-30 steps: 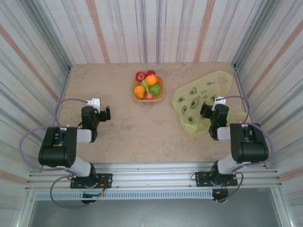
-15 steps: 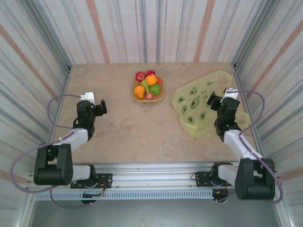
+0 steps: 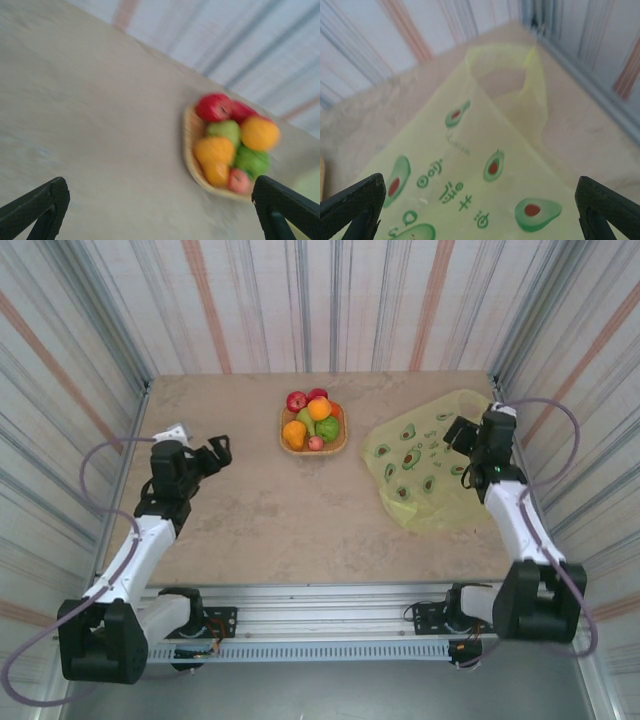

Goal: Place the fruits into the plastic bag

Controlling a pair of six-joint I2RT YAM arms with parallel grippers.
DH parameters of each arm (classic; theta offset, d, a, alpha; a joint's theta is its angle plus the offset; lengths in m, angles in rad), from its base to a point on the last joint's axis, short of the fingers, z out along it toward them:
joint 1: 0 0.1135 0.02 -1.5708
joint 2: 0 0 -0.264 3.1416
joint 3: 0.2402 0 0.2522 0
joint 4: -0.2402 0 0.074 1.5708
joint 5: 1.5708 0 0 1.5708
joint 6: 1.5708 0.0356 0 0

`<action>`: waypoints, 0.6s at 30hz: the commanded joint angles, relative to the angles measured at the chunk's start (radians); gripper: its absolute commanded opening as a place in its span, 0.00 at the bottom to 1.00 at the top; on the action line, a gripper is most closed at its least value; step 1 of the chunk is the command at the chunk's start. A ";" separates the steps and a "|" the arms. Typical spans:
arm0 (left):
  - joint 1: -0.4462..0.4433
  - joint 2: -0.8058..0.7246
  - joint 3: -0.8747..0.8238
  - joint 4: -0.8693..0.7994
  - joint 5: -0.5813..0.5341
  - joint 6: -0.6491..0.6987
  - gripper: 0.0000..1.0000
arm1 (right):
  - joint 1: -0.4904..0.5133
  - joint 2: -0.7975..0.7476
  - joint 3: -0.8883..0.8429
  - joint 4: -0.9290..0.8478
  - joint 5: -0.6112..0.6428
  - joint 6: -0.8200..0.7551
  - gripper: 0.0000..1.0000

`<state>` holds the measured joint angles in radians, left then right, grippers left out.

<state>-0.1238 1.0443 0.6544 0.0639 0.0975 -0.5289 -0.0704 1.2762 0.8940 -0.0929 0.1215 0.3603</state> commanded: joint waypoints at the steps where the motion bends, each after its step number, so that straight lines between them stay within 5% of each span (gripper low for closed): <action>1: -0.118 0.010 0.049 -0.086 0.058 -0.039 0.99 | 0.001 0.129 0.100 -0.131 -0.067 0.031 0.99; 7: -0.287 0.050 0.089 -0.124 -0.017 -0.002 0.99 | -0.034 0.383 0.282 -0.145 -0.096 0.034 0.95; 18: -0.313 0.071 0.084 -0.143 -0.010 -0.003 0.99 | -0.085 0.753 0.612 -0.169 -0.279 0.080 0.79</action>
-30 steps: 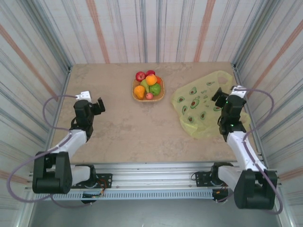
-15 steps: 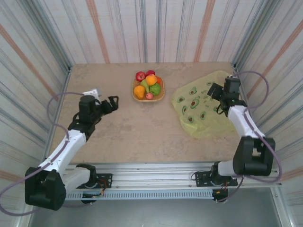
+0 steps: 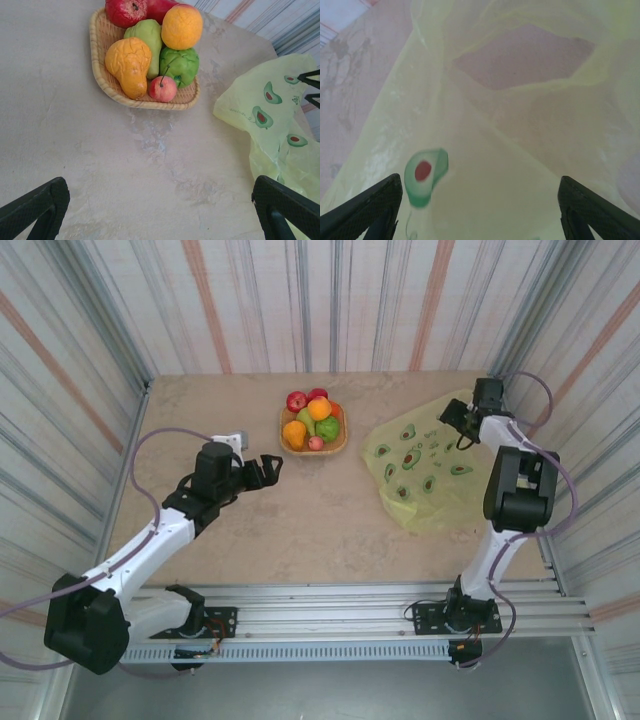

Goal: Place the fruits into the plastic bag

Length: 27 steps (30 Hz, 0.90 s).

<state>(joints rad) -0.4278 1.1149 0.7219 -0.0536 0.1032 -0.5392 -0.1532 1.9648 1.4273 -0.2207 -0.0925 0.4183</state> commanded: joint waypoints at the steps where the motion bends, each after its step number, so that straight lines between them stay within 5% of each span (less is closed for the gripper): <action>1: -0.010 -0.001 0.015 -0.026 -0.014 0.008 0.99 | -0.003 0.089 0.108 -0.048 -0.076 0.019 0.77; 4: -0.012 0.003 0.016 -0.036 -0.003 0.010 0.99 | -0.005 0.160 0.190 -0.067 -0.101 -0.001 0.63; 7: -0.016 0.001 0.016 -0.054 -0.002 0.012 0.99 | -0.011 0.202 0.263 -0.121 -0.130 -0.026 0.36; 12: -0.023 -0.022 0.003 -0.073 -0.010 0.004 0.99 | -0.017 0.119 0.251 -0.128 -0.121 -0.077 0.07; 19: -0.028 -0.053 0.009 -0.084 -0.012 0.000 0.99 | -0.003 -0.148 0.247 -0.139 -0.022 -0.172 0.03; 27: -0.028 -0.097 -0.007 -0.084 -0.057 -0.003 0.99 | 0.259 -0.455 0.164 -0.036 0.503 -0.621 0.04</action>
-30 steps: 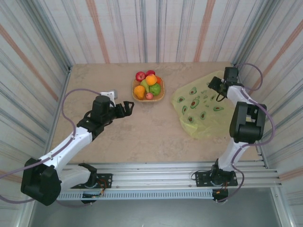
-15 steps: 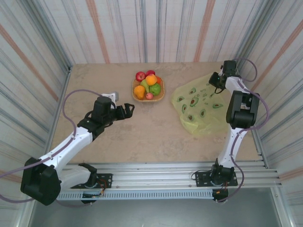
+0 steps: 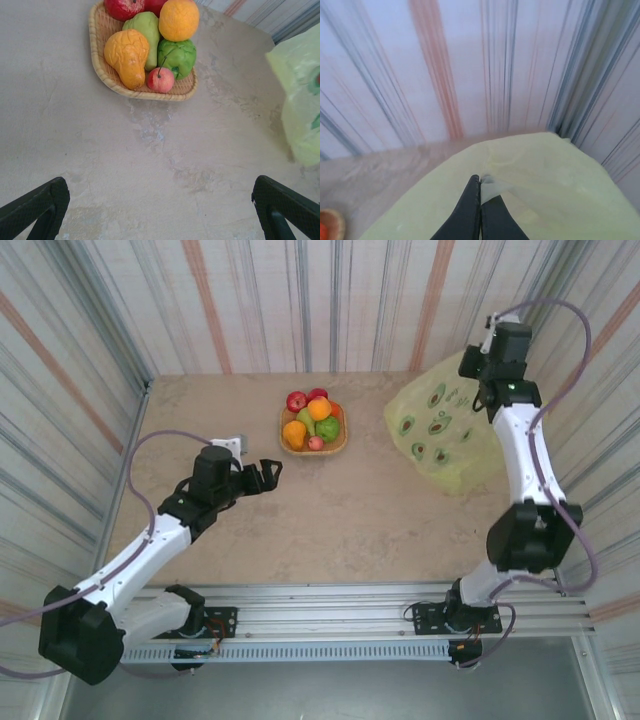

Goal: Place the fruits into the plastic bag

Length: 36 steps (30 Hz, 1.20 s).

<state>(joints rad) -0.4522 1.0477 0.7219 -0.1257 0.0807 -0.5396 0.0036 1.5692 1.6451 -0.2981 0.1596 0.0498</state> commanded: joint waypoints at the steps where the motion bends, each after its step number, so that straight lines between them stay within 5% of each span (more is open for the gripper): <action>1: -0.005 -0.035 -0.010 -0.010 -0.042 0.000 0.99 | 0.161 -0.084 -0.095 0.095 0.326 -0.335 0.05; 4: -0.005 -0.041 -0.020 -0.010 -0.061 0.002 0.98 | 0.315 -0.134 -0.234 0.224 0.507 -0.489 0.06; 7: -0.005 -0.049 -0.026 -0.020 -0.076 0.005 0.99 | 0.439 -0.181 -0.405 0.279 0.653 -0.460 0.07; 16: -0.005 -0.088 -0.050 -0.037 -0.065 0.013 0.99 | 0.698 -0.360 -0.931 0.151 0.697 0.240 0.07; 20: -0.010 -0.095 -0.049 -0.008 -0.010 0.011 0.99 | 0.781 -0.468 -1.060 0.169 0.687 0.355 0.10; 24: -0.049 -0.083 -0.026 0.010 0.004 0.024 0.99 | 0.756 -0.638 -1.132 0.250 0.546 0.253 0.13; 28: -0.087 -0.072 -0.002 -0.019 -0.024 0.033 0.99 | 0.604 -0.749 -1.118 0.099 0.342 0.303 0.16; 36: -0.101 -0.061 -0.013 -0.021 -0.041 0.017 0.99 | 0.547 -0.802 -0.983 -0.239 0.191 0.432 0.70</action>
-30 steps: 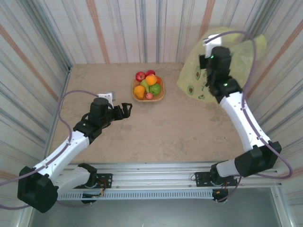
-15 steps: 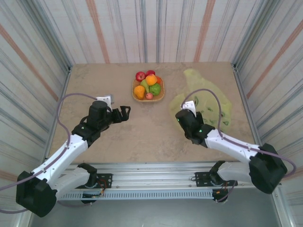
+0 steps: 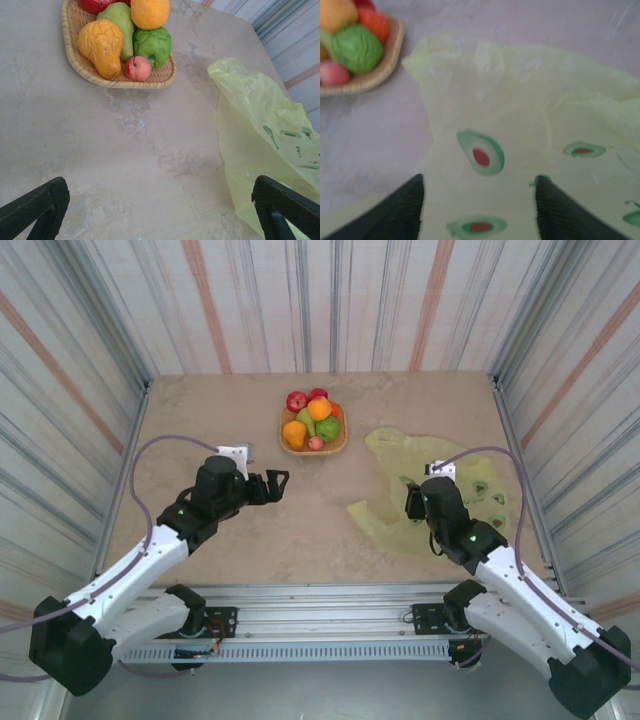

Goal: Place the fruits into the plastic bag

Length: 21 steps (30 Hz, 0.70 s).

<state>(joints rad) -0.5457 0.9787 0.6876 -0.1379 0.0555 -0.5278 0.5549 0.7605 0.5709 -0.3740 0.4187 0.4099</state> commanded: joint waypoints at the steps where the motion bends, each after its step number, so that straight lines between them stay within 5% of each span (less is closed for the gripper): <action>1: -0.009 0.012 0.025 -0.008 -0.019 0.007 0.99 | -0.005 0.034 0.133 -0.196 -0.060 0.078 0.74; 8: -0.008 0.046 0.058 -0.027 -0.022 0.022 0.99 | -0.006 0.468 0.434 -0.446 0.060 0.053 0.96; 21: -0.007 0.016 0.043 -0.075 -0.064 0.047 0.99 | 0.013 0.933 0.616 -0.665 0.215 0.039 0.96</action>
<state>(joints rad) -0.5457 1.0187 0.7181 -0.1898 0.0235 -0.5030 0.5701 1.6627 1.1629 -0.9340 0.5392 0.4576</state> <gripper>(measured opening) 0.986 0.963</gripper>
